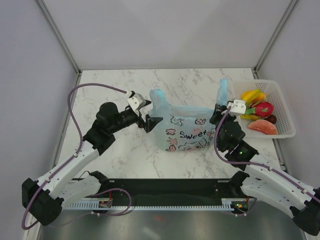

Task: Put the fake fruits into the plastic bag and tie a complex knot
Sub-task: Adjust the plastic bag at the center of the board.

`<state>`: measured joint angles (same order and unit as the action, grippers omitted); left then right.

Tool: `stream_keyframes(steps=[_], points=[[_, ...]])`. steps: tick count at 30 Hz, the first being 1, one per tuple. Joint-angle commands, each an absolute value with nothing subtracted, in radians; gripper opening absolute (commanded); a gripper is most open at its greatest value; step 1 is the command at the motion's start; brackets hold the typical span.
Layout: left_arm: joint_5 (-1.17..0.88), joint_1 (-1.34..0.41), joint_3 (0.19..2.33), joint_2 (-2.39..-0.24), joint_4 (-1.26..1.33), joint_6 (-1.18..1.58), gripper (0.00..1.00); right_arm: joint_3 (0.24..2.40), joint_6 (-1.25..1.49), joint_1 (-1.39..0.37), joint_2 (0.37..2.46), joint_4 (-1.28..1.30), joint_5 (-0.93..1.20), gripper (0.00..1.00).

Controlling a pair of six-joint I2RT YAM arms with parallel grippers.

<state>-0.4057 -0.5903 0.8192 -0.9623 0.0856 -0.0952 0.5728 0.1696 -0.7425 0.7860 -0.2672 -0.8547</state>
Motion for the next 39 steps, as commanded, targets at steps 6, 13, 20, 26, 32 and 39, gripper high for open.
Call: stream_keyframes(steps=[6, 13, 20, 26, 32, 39], points=[[-0.518, -0.589, 0.756, -1.034, 0.415, -0.155, 1.0, 0.583, 0.186, -0.741, 0.769, -0.272, -0.828, 0.0], [-0.601, -0.589, 0.75, -1.144, 0.595, -0.112, 1.0, 0.584, 0.189, -0.742, 0.764, -0.268, -0.824, 0.0], [-0.728, -0.589, 0.724, -1.242, 0.929, -0.04, 0.78, 0.591, 0.196, -0.741, 0.762, -0.256, -0.81, 0.0], [-0.817, -0.589, 0.755, -1.351, 1.115, 0.031, 0.42, 0.614, 0.204, -0.742, 0.788, -0.229, -0.793, 0.0], [-0.896, -0.589, 0.759, -1.41, 1.279, 0.152, 0.02, 0.626, 0.213, -0.741, 0.798, -0.206, -0.766, 0.0], [-0.758, -0.589, 0.823, -1.338, 0.846, 0.199, 0.02, 0.683, 0.21, -0.742, 0.856, -0.137, -0.663, 0.0]])
